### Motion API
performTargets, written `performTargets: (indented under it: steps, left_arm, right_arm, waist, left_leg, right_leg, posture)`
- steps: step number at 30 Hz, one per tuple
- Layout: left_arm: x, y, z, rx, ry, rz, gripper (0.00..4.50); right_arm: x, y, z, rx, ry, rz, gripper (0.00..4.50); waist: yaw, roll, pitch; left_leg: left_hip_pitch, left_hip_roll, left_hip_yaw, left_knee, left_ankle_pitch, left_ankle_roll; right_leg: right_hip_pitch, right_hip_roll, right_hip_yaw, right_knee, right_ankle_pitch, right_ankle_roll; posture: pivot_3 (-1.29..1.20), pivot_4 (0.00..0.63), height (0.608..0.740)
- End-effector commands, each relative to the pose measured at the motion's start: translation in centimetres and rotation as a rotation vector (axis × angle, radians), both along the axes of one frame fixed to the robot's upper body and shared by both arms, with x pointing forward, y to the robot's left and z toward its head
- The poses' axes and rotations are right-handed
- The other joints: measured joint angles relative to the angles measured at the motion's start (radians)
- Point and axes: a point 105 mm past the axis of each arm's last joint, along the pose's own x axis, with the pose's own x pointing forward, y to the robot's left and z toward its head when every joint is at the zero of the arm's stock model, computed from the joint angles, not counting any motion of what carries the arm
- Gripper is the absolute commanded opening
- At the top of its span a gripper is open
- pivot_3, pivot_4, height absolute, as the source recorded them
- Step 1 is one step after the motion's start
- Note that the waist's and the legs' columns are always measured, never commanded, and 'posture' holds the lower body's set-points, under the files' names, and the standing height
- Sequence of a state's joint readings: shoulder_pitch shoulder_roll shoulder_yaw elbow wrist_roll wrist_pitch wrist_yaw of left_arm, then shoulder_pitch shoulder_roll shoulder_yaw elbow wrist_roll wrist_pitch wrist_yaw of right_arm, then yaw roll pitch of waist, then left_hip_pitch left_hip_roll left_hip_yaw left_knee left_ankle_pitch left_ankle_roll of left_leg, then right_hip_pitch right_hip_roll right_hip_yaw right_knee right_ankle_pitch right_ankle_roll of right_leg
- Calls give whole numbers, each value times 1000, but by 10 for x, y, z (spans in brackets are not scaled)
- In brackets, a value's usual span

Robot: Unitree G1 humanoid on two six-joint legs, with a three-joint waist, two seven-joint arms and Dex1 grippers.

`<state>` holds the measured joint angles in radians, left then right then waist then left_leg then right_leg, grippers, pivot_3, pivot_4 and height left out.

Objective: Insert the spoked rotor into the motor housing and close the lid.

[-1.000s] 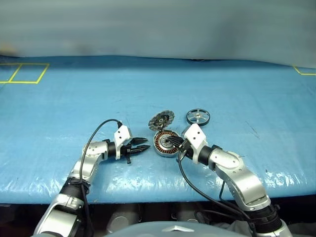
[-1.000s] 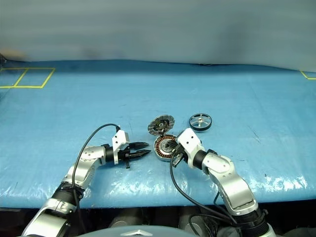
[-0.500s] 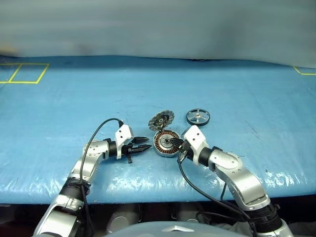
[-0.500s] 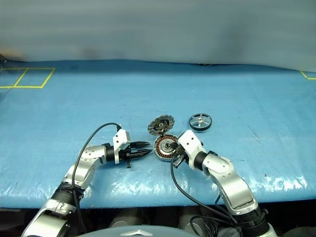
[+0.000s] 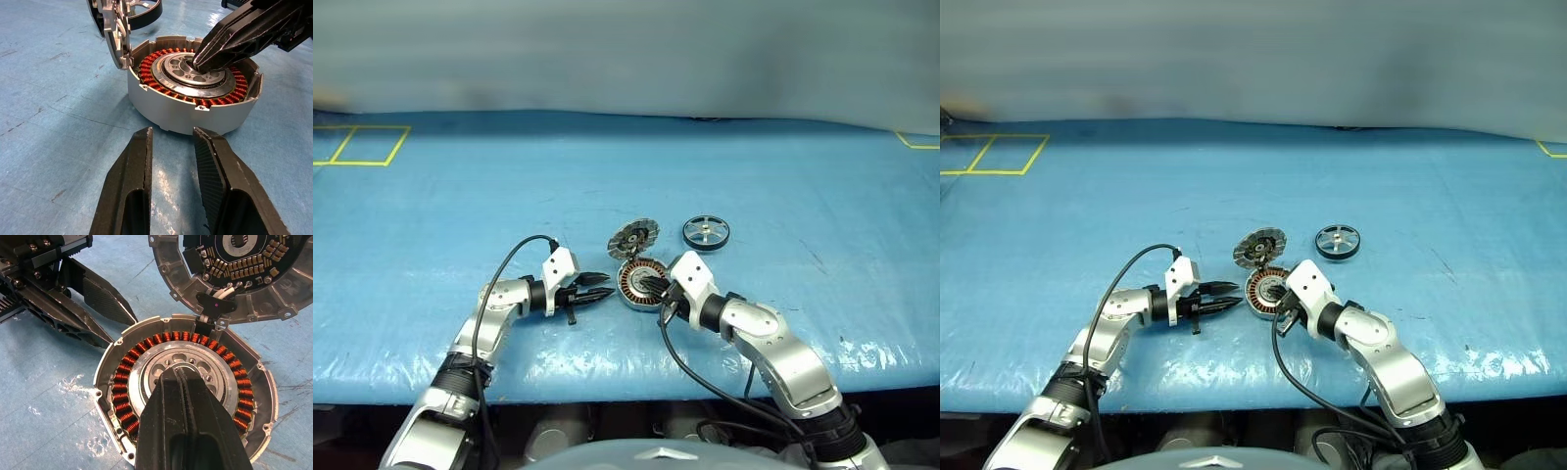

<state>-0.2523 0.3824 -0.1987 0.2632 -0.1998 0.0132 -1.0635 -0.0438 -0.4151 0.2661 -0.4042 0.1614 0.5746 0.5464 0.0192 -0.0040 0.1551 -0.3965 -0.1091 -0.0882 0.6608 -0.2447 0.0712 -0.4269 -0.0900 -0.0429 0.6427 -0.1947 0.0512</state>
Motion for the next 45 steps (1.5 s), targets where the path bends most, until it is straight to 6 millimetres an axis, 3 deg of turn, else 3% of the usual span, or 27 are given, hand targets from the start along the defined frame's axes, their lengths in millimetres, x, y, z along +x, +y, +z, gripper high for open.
performTargets:
  steps: [1, 5, 8, 19, 24, 34, 39, 45]
  left_arm:
    - [-1, -5, 11, -17, -43, -16, 1377]
    - [-2, -5, 10, -14, -39, -17, 1377]
    - [-3, -5, 10, -12, -37, -20, 1377]
    - [-3, -6, 13, -11, -39, -16, 1377]
    - [-3, -7, 15, -11, -42, -16, 1377]
    - [-2, -9, 17, -12, -41, -21, 1377]
    - [-2, -6, 15, -11, -39, -14, 1377]
    - [-3, -3, 12, -9, -38, -9, 1377]
  right_arm:
    - [4, 3, 17, 25, -72, 12, 26]
    - [5, 7, 30, 34, -125, 26, 26]
    - [7, 7, 29, 32, -124, 26, 26]
    - [10, 0, 3, -4, -45, -8, 26]
    - [6, -8, -15, -99, -6, -21, 26]
    - [3, -15, -29, -206, 35, -39, 26]
    - [-1, -14, -26, -202, 41, -22, 26]
    - [-6, -10, -7, -148, 0, 12, 26]
  waist:
    - [0, 0, 0]
    - [0, 0, 0]
    - [0, 0, 0]
    - [0, 0, 0]
    - [0, 0, 0]
    - [1, 0, -1]
    - [2, 0, -1]
    - [6, 0, -1]
  left_leg:
    - [0, 0, 0, 0, 0, 0]
    - [0, 0, 0, 0, 0, 0]
    - [0, 0, 0, 0, 0, 0]
    - [0, 0, 0, 0, 0, 0]
    - [0, 0, 0, 0, 0, 0]
    - [1, 0, 0, 1, 0, -1]
    - [1, 0, 0, 1, -1, -2]
    - [1, 0, 0, 0, -1, 0]
  right_leg:
    - [0, 0, 0, 0, 0, 0]
    - [0, 0, 0, 0, 0, 0]
    - [0, 0, 0, 0, 0, 0]
    - [0, 0, 0, 0, 0, 0]
    - [0, 0, 0, 0, 0, 0]
    - [1, 0, 0, 0, -1, 2]
    - [2, 0, 0, 0, -1, 2]
    - [1, 0, 0, -1, -1, 2]
  posture:
    - [0, 150, 740]
    - [0, 150, 740]
    - [0, 150, 740]
    - [0, 150, 740]
    - [0, 150, 740]
    - [0, 150, 740]
    - [0, 150, 740]
    - [0, 150, 740]
